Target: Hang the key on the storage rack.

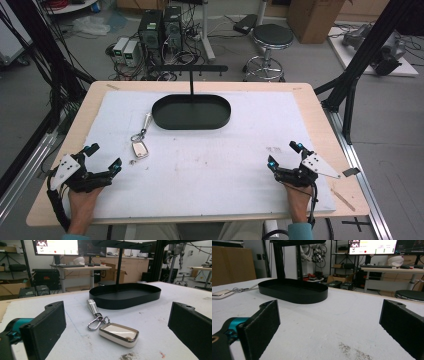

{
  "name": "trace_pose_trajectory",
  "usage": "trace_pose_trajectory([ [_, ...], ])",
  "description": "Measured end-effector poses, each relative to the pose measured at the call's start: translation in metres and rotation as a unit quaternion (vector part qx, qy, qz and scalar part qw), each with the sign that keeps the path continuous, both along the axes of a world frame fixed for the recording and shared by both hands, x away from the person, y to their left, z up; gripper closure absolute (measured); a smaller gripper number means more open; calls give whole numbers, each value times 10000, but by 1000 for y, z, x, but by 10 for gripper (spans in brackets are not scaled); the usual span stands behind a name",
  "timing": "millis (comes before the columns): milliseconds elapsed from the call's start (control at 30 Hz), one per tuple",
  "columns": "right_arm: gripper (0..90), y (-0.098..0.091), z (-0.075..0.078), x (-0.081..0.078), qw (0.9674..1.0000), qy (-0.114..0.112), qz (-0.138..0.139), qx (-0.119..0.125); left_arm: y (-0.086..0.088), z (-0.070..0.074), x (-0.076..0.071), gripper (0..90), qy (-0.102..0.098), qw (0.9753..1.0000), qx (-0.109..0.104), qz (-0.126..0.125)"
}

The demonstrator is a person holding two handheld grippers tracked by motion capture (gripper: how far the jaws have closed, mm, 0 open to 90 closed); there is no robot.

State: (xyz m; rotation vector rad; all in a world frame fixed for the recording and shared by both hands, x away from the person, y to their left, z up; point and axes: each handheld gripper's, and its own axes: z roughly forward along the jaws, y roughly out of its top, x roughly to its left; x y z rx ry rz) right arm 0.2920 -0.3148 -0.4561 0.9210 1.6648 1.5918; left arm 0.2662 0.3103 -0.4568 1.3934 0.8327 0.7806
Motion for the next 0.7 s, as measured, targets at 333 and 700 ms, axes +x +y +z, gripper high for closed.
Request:
trace_pose_trajectory([
  [333, 25, -1, 0, 0, 10000, -46, -34, 35, -1, 1, 2, 18, 110, 9999, 21, 97],
  [700, 26, -1, 0, 0, 10000, -40, -38, 45, 0, 3, 4, 18, 366, 9990, 2, 273],
])
